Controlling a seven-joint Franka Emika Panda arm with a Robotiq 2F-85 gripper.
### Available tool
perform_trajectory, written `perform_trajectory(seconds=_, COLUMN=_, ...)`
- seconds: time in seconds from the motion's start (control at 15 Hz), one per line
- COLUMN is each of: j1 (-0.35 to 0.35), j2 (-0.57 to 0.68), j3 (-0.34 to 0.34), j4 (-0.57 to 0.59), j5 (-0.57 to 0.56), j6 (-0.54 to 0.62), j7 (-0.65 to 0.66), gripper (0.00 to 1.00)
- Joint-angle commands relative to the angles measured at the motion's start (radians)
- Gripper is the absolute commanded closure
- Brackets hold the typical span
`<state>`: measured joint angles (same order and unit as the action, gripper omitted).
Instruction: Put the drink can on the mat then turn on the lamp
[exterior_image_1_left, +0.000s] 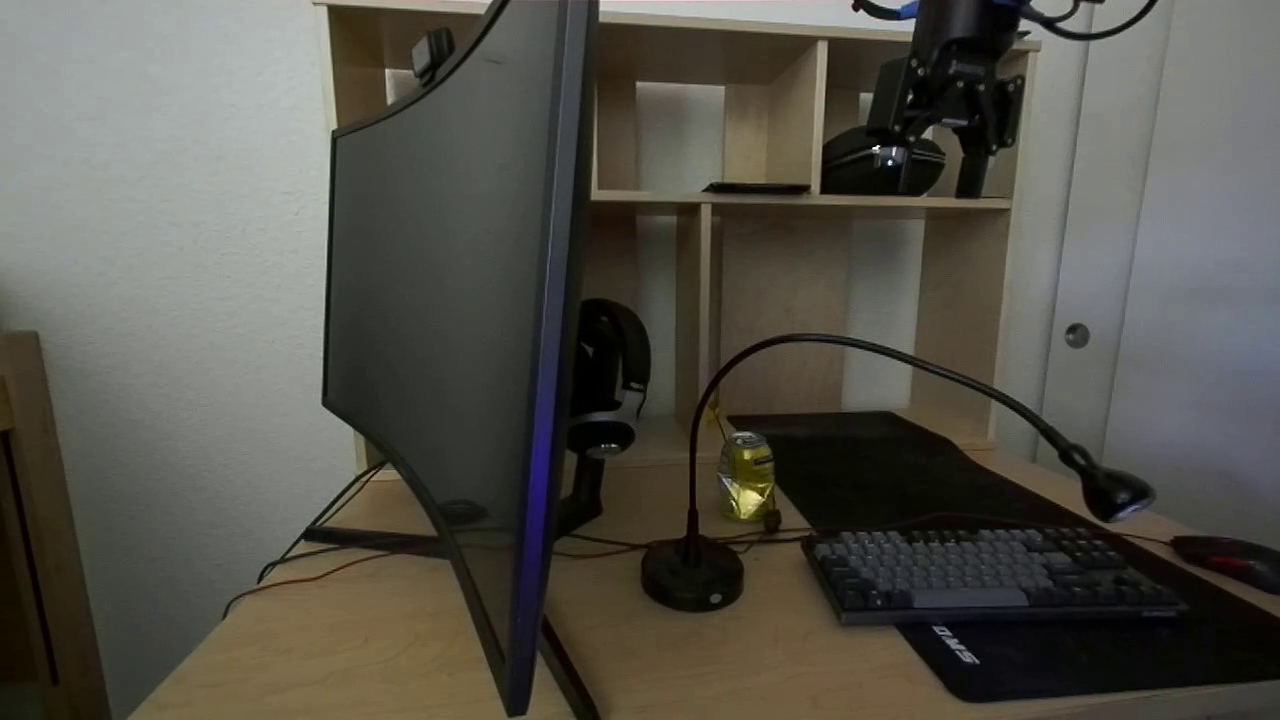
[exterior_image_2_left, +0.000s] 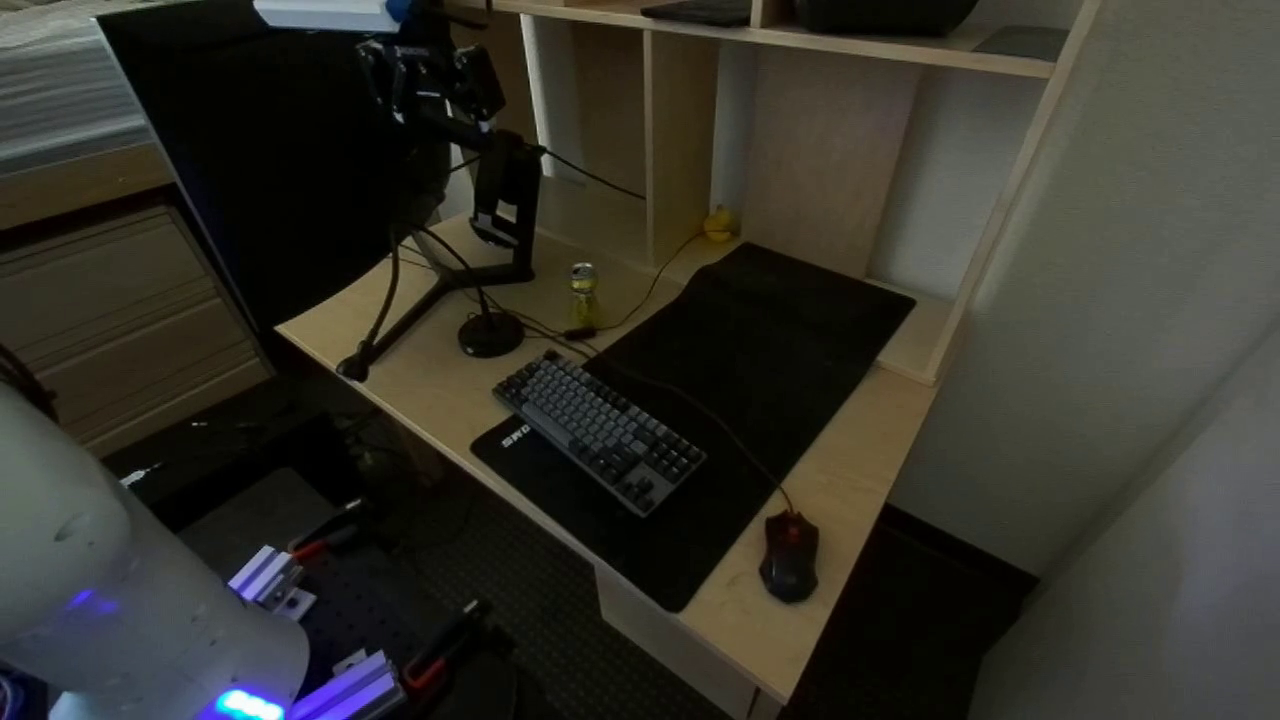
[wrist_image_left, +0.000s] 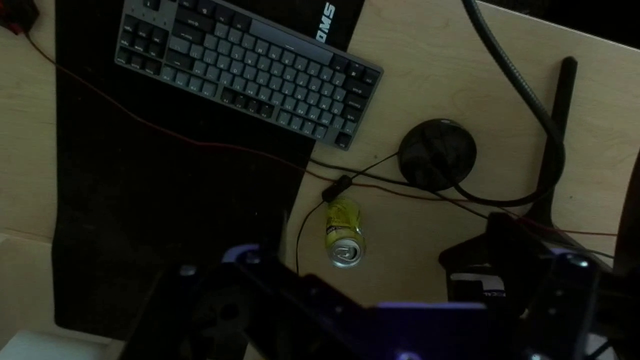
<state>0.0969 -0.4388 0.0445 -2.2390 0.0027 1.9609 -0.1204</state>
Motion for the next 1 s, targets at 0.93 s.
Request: perform_trajectory(seconds=0.93, j1=0.000, j2=0.467, j3=0.030, j4=0.203, j5=-0.021, j6=0.082, j7=0.187, gripper=0.00)
